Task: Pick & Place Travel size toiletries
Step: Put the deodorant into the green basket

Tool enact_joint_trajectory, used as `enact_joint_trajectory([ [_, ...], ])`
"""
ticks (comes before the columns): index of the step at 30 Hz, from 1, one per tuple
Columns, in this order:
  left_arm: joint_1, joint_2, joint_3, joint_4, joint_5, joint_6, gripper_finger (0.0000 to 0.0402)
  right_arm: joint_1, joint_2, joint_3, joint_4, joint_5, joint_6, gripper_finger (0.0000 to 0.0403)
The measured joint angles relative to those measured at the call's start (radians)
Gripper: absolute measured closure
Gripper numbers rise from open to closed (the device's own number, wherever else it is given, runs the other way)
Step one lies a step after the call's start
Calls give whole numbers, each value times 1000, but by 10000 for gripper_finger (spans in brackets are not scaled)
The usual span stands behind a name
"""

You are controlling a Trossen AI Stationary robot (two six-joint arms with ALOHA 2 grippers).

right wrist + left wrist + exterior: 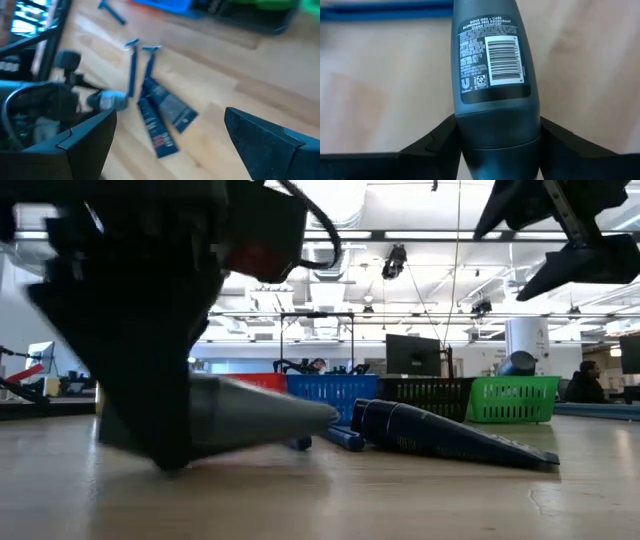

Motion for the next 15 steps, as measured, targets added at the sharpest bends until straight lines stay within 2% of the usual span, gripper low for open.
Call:
enact_joint_trajectory([
  [4, -1, -76, -1, -43, -100, 55, 196, -1, 1, -56, 142, -23, -4, 35],
  [8, 3, -169, -39, 52, -184, 192, 196, -21, 1, -137, 376, -70, -30, 35],
  [12, 38, -250, -85, 180, -208, 310, 196, -29, 2, -202, 602, -67, -58, 35],
  [15, 75, -279, -110, 238, -209, 370, 196, -32, 1, -208, 641, -66, -75, 35],
])
